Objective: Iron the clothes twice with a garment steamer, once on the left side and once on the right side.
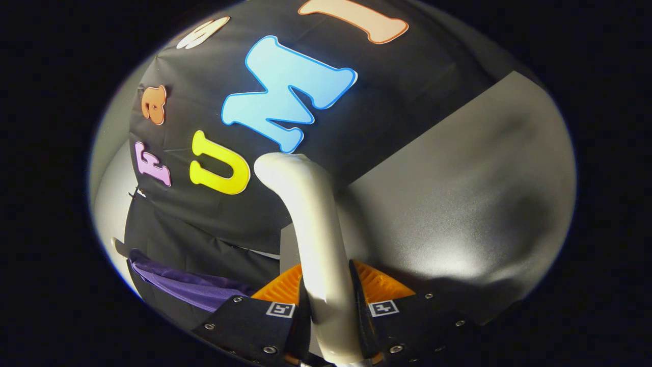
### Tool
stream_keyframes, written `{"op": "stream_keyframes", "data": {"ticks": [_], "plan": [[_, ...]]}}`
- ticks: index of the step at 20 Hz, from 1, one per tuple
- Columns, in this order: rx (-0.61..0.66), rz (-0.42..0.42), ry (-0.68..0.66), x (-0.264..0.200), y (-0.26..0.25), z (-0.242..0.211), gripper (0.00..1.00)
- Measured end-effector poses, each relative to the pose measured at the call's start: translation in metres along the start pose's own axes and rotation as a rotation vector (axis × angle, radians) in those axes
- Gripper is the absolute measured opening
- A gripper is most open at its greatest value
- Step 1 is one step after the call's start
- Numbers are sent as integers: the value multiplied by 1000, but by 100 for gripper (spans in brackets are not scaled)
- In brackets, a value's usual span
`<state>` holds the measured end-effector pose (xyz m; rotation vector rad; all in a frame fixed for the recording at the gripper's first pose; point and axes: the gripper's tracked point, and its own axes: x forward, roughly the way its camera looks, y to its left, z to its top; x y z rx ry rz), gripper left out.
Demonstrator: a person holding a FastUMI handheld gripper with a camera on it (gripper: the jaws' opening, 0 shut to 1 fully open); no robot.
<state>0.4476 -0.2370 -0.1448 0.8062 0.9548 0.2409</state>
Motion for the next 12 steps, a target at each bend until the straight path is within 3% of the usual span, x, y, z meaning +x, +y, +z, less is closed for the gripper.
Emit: {"op": "stream_keyframes", "data": {"ticks": [7,12], "plan": [[-106,-88,-98,-20,3,2,38],[-179,-58,-117,-54,34,-31,38]]}}
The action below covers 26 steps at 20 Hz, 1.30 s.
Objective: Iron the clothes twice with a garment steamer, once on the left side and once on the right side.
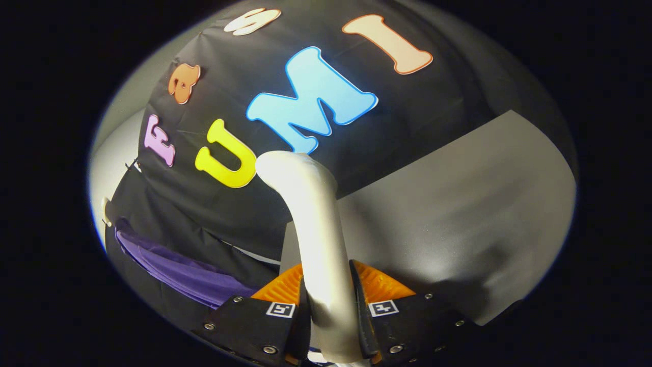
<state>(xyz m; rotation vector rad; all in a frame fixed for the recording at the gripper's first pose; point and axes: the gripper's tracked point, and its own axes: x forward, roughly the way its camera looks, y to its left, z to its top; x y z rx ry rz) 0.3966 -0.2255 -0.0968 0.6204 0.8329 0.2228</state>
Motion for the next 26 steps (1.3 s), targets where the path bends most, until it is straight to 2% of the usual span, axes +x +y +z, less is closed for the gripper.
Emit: {"op": "stream_keyframes", "data": {"ticks": [6,12,16,21,26], "plan": [[-55,-12,-112,-55,48,-22,38],[-137,-38,-206,-111,108,-76,37],[-135,-57,-316,-143,140,-105,38],[-237,-141,-427,-173,178,-153,38],[-305,-140,-506,-186,231,-192,37]]}}
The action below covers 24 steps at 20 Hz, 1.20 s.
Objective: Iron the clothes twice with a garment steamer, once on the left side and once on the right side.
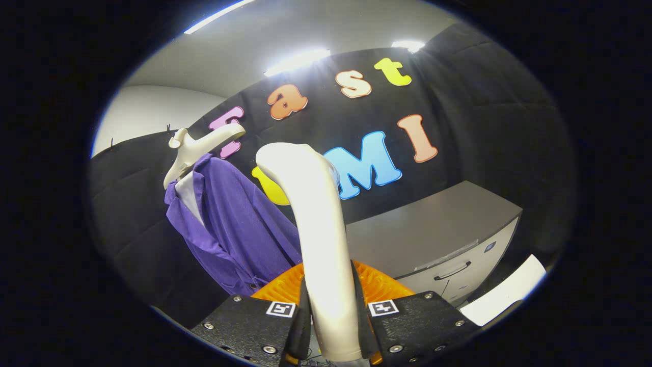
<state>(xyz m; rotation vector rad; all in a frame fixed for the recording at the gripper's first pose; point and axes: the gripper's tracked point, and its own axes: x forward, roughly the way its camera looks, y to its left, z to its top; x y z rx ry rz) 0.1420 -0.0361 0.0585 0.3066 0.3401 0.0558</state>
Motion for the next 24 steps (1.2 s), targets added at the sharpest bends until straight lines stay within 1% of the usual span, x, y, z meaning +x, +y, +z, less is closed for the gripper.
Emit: {"op": "stream_keyframes", "data": {"ticks": [5,8,12,17,20,24], "plan": [[-72,3,-61,-12,44,-3,38],[-183,-22,-116,-12,67,1,38],[-253,-25,-184,-10,100,6,38],[-277,-51,-303,-2,131,22,37],[-328,-81,-363,11,148,26,37],[-357,-105,-426,28,166,21,37]]}}
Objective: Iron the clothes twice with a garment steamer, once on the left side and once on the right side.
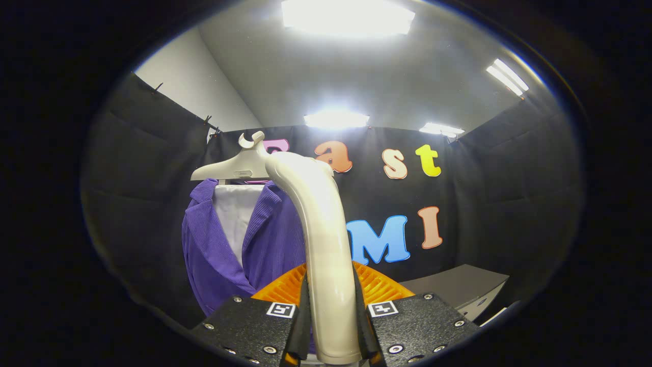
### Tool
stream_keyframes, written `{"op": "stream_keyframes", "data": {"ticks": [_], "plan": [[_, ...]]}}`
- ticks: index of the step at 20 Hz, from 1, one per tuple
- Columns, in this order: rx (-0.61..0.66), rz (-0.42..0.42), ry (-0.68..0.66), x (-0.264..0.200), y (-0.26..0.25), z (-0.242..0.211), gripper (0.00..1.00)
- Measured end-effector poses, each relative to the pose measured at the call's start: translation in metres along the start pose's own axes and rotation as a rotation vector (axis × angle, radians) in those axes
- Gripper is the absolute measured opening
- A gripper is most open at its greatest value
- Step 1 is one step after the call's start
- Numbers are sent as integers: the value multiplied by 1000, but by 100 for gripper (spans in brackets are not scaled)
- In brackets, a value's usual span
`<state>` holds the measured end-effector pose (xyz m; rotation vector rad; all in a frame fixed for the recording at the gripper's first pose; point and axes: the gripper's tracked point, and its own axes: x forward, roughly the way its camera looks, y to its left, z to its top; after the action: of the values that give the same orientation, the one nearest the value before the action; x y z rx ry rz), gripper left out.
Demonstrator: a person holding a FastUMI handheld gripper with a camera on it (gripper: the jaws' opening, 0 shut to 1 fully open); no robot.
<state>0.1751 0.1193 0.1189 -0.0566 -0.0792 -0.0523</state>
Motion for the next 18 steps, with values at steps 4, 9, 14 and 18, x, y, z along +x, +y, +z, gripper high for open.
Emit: {"op": "stream_keyframes", "data": {"ticks": [4,9,14,18], "plan": [[-31,-12,5,19,19,-10,37],[-110,-41,-1,40,28,-19,37],[-151,-36,42,45,35,-54,37],[-193,-58,63,49,32,-76,37]]}}
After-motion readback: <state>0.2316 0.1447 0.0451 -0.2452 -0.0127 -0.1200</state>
